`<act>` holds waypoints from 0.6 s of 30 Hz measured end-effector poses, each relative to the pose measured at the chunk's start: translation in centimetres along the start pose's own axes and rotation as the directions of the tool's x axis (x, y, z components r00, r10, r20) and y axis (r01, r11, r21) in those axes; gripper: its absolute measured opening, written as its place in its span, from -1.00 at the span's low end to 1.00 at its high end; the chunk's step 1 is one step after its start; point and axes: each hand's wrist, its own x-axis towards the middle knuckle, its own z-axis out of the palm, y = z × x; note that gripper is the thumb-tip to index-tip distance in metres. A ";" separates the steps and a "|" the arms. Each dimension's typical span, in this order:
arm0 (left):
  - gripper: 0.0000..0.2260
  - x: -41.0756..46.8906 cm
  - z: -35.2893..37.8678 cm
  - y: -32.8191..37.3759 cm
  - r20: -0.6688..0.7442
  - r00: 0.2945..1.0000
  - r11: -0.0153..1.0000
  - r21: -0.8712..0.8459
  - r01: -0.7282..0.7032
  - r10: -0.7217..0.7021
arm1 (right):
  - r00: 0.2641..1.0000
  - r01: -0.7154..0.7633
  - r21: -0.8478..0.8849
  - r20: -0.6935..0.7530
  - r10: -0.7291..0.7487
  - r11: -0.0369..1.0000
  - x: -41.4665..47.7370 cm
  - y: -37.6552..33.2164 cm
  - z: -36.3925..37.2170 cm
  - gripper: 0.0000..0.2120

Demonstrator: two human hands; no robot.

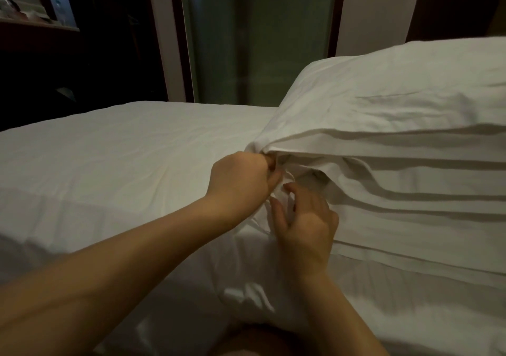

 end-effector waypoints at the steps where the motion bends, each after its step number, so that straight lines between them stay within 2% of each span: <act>1: -0.67 0.1 0.1 0.0 -0.009 1.000 1.000 -0.025 0.008 -0.008 | 1.000 -0.027 0.019 0.008 0.027 0.999 0.0 -0.1 -0.1 -0.69; 5: -0.80 -0.2 -0.7 -0.5 0.009 1.000 0.982 -0.188 -0.006 0.007 | 0.987 -0.151 0.124 0.067 0.144 0.981 0.2 -0.5 -0.5 -0.59; 9: -0.85 0.1 -2.2 -2.6 0.023 0.996 0.971 -0.229 -0.075 0.082 | 0.987 -0.097 0.072 0.135 0.086 0.993 0.1 -0.4 -0.5 -0.63; 12: -0.70 0.0 -2.8 -3.1 0.020 0.997 0.938 -0.340 -0.065 0.077 | 0.989 -0.074 0.046 0.130 0.067 0.996 0.1 0.0 -0.5 -0.71; 14: -0.68 0.0 -2.8 -3.2 0.028 0.998 0.909 -0.416 -0.033 0.049 | 0.993 -0.045 0.061 0.115 0.038 0.997 0.3 0.5 -0.8 -0.74; 16: -0.72 0.1 -2.7 -3.3 0.048 0.998 0.892 -0.452 -0.002 0.026 | 0.991 -0.031 0.068 0.132 0.022 0.997 0.4 0.9 -0.9 -0.74; 18: -0.80 0.0 -2.5 -3.1 0.048 0.998 0.915 -0.403 -0.008 0.030 | 0.992 -0.023 0.041 0.125 0.018 0.999 0.3 1.1 -0.8 -0.74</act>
